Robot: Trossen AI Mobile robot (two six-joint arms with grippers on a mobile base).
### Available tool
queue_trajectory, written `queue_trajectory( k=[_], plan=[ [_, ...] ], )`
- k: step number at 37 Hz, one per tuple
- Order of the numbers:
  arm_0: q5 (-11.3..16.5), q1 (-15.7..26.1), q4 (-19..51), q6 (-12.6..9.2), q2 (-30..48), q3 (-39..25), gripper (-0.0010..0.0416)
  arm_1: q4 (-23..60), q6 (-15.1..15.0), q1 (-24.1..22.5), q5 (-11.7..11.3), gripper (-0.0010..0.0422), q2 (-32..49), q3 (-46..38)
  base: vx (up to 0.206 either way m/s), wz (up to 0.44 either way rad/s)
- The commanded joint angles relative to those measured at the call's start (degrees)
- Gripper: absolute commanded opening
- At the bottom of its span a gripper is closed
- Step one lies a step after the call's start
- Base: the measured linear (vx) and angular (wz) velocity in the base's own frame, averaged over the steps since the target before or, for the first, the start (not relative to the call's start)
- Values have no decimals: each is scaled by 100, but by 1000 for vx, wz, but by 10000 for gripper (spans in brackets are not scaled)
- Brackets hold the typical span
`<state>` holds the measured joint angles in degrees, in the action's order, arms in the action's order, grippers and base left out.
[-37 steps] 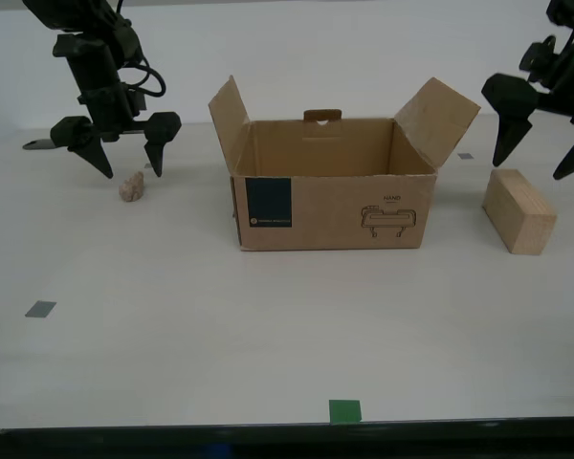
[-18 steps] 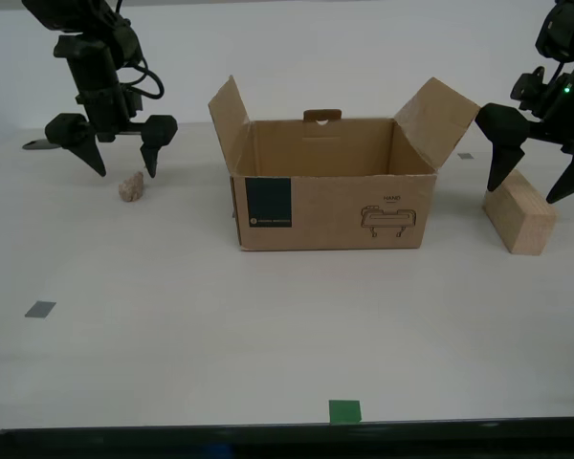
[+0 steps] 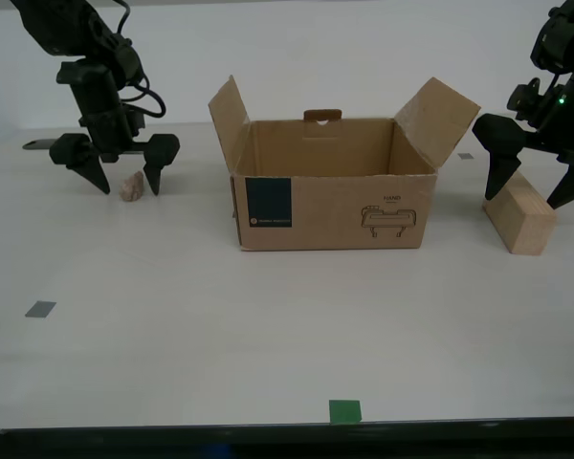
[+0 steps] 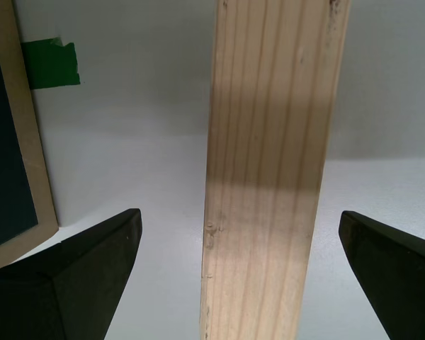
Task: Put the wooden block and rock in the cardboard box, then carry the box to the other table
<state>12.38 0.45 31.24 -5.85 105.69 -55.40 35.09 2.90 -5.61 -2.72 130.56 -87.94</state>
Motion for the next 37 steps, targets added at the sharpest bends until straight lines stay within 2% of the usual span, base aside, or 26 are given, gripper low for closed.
queue_trajectory(
  k=[1,9,23,25,30,37],
  plan=[
    [-4,2,-26,-11,0,-2,390,-101,11,-2,17,398,2,22,0,0],
    [-4,2,-267,-11,0,-2,390,-260,13,-2,17,398,2,33,0,0],
    [-9,2,-291,-11,0,2,390,-291,9,0,15,398,2,52,0,0],
    [-70,2,-295,-11,0,2,389,-291,9,-2,15,398,2,52,0,0],
    [-479,2,-363,7,0,2,389,-291,11,-2,15,398,2,52,0,0],
    [-474,17,-376,2,68,9,389,-291,13,-2,17,398,2,52,0,0]
  ],
)
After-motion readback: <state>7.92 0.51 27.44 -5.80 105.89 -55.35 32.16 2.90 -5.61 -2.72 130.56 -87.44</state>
